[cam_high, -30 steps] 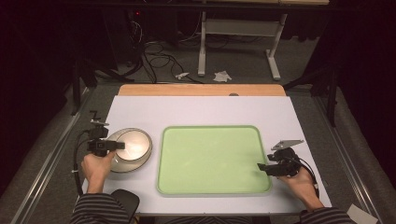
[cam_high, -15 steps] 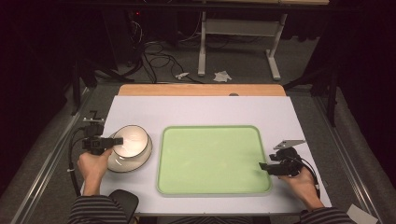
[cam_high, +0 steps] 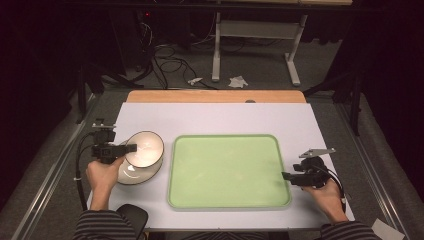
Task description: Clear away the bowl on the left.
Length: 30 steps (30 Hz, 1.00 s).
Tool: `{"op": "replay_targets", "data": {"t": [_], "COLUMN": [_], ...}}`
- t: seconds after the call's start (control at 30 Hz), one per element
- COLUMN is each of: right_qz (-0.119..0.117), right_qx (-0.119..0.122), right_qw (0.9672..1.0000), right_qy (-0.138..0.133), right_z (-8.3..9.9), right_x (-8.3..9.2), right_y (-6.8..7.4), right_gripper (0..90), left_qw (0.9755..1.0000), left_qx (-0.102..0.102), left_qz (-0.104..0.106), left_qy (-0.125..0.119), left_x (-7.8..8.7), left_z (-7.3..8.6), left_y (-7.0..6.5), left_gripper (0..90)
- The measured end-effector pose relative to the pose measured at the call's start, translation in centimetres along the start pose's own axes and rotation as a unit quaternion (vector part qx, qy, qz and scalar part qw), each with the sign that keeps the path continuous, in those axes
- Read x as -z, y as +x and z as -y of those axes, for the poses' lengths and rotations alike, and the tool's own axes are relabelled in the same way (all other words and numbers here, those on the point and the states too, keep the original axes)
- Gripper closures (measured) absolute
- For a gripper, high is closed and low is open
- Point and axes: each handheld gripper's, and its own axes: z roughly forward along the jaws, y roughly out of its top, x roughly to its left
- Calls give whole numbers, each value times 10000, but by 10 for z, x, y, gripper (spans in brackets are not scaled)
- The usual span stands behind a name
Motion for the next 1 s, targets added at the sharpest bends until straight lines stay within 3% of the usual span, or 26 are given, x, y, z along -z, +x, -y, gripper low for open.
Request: {"op": "replay_targets", "data": {"t": [0.33,0.37,0.77,1.0], "right_qz": [-21,-23,7,17], "right_qx": [125,95,112,137], "right_qw": [9999,10000,9999,9999], "right_qy": [-20,0,-13,40], "right_z": [1,0,-1,-1], "right_x": [1,1,0,-2], "right_y": [3,3,3,3], "right_gripper": [415,414,414,414], "left_qw": [9996,9992,9982,9961], "left_qx": [-124,-79,-211,-185], "left_qz": [272,389,504,762], "left_qy": [9,40,235,414], "left_x": [4,3,-2,-5], "left_z": [4,6,18,27], "left_y": [-21,-28,-48,-64], "left_gripper": [824,824,824,823]}}
